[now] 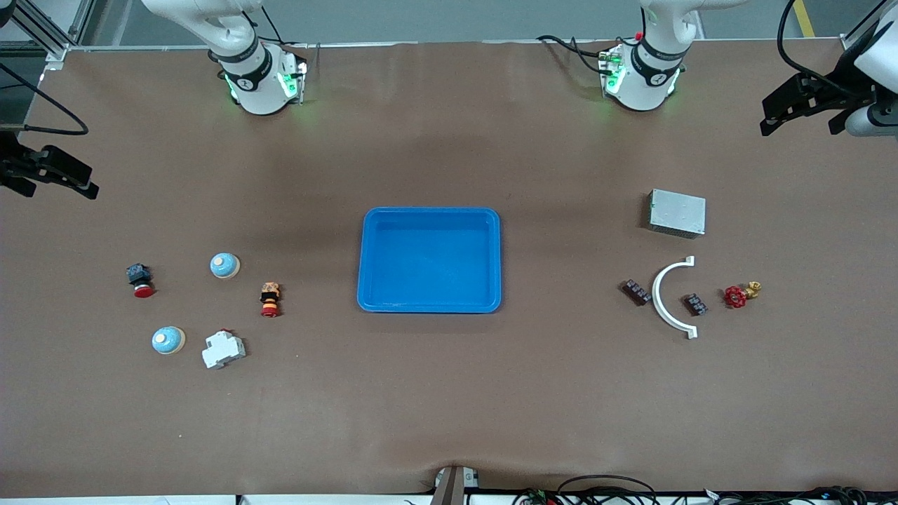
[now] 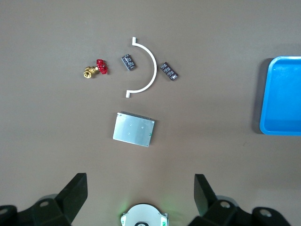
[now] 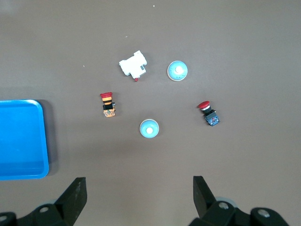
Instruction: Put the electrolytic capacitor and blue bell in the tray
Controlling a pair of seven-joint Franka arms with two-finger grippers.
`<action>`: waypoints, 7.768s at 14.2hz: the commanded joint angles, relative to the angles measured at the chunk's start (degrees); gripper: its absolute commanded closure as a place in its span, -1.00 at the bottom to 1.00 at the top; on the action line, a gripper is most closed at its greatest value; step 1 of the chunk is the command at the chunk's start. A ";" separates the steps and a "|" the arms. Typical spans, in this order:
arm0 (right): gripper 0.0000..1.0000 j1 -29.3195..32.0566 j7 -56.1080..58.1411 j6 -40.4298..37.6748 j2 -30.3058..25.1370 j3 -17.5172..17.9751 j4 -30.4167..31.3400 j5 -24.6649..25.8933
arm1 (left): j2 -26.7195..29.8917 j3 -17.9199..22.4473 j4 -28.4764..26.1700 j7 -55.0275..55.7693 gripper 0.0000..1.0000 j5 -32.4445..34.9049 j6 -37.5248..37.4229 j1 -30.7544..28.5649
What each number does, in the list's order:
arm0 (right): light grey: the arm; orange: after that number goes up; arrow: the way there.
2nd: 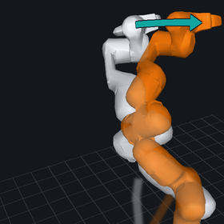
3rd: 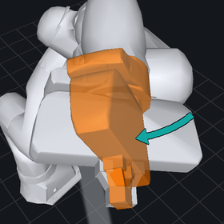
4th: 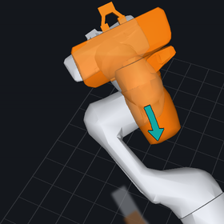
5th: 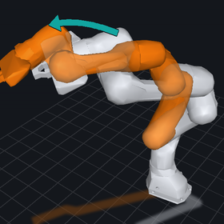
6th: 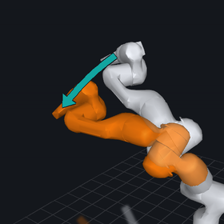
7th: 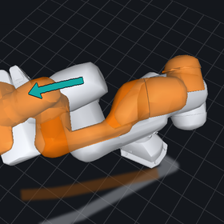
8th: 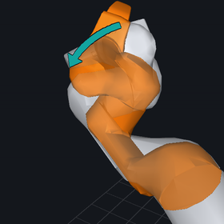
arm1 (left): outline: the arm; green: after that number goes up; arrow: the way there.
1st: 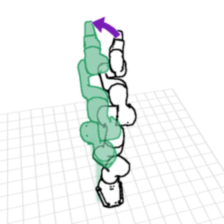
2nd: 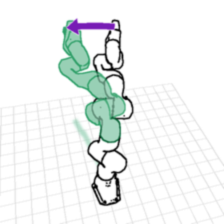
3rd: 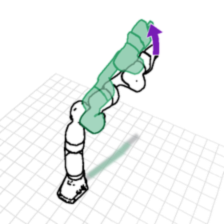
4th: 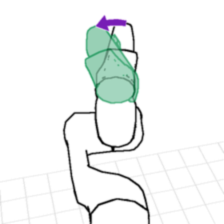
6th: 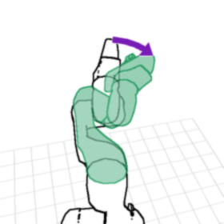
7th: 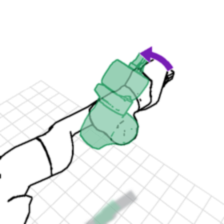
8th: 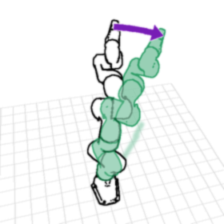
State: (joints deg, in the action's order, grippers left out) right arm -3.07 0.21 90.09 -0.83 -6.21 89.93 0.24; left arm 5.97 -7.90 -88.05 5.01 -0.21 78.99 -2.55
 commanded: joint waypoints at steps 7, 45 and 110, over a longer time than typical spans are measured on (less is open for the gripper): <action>-1.00 0.26 -0.48 -0.61 0.56 0.41 -1.34 0.20 | -2.62 -0.01 1.31 0.00 -1.00 3.81 -1.29 -0.61; -1.00 -1.41 6.64 30.47 13.57 0.67 23.16 2.66 | -38.14 -0.01 -23.83 14.68 0.22 3.29 66.30 -8.26; 0.75 -32.78 -39.66 40.95 16.99 1.02 30.14 -19.23 | -36.47 -19.35 -14.43 77.25 1.00 11.20 53.55 10.02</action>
State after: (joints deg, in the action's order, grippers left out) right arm -33.65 -35.90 130.79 14.34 -4.42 122.81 -17.73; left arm -29.64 -27.31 -103.60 80.07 9.54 131.60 6.85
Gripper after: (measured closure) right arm 0.366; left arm 0.661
